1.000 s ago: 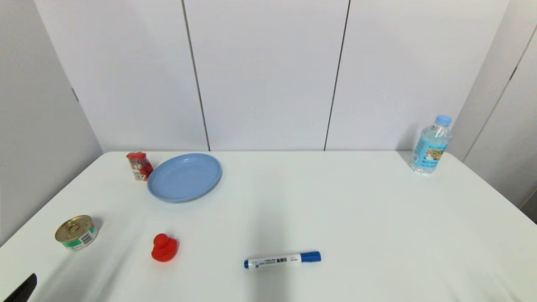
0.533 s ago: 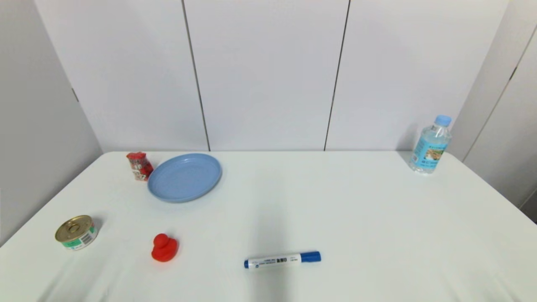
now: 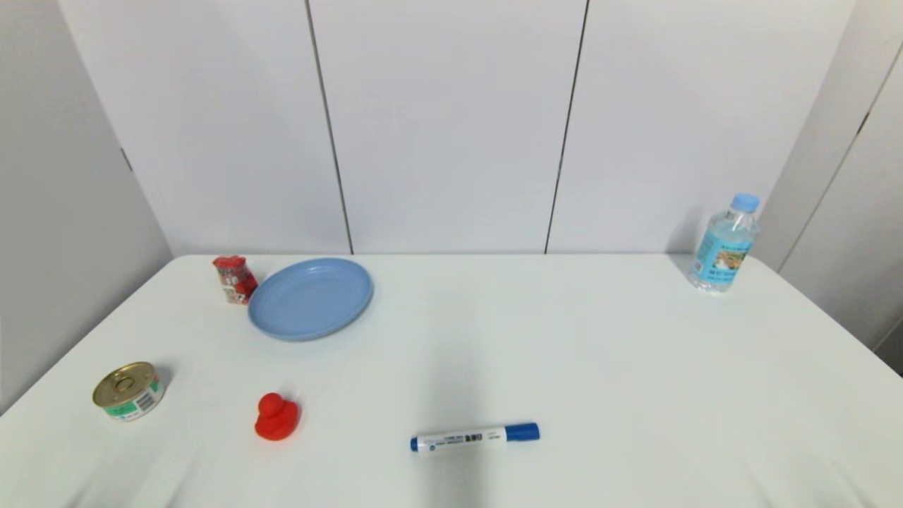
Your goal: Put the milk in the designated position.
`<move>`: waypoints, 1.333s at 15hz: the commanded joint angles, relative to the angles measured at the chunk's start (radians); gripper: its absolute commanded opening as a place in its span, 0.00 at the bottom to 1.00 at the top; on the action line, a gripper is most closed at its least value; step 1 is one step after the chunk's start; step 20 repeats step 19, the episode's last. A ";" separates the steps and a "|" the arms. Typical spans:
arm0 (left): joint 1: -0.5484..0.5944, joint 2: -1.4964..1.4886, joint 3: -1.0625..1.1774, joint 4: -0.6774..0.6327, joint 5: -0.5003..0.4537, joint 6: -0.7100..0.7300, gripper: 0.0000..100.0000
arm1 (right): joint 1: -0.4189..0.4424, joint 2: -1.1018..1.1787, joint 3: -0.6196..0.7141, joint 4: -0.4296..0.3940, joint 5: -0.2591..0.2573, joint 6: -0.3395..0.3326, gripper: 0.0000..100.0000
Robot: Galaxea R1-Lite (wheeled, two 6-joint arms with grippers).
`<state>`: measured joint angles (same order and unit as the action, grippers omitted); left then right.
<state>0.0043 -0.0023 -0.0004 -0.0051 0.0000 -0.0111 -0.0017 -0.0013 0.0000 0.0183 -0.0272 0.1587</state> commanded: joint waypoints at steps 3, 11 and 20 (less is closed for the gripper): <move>0.000 0.002 0.000 -0.001 0.000 -0.001 1.00 | 0.000 0.001 0.000 0.000 0.000 0.001 1.00; 0.000 0.002 0.000 -0.001 0.000 -0.001 1.00 | 0.000 0.001 0.000 -0.001 0.000 -0.005 1.00; 0.000 0.002 0.000 -0.001 0.000 -0.001 1.00 | 0.000 0.001 0.000 0.000 -0.013 -0.002 1.00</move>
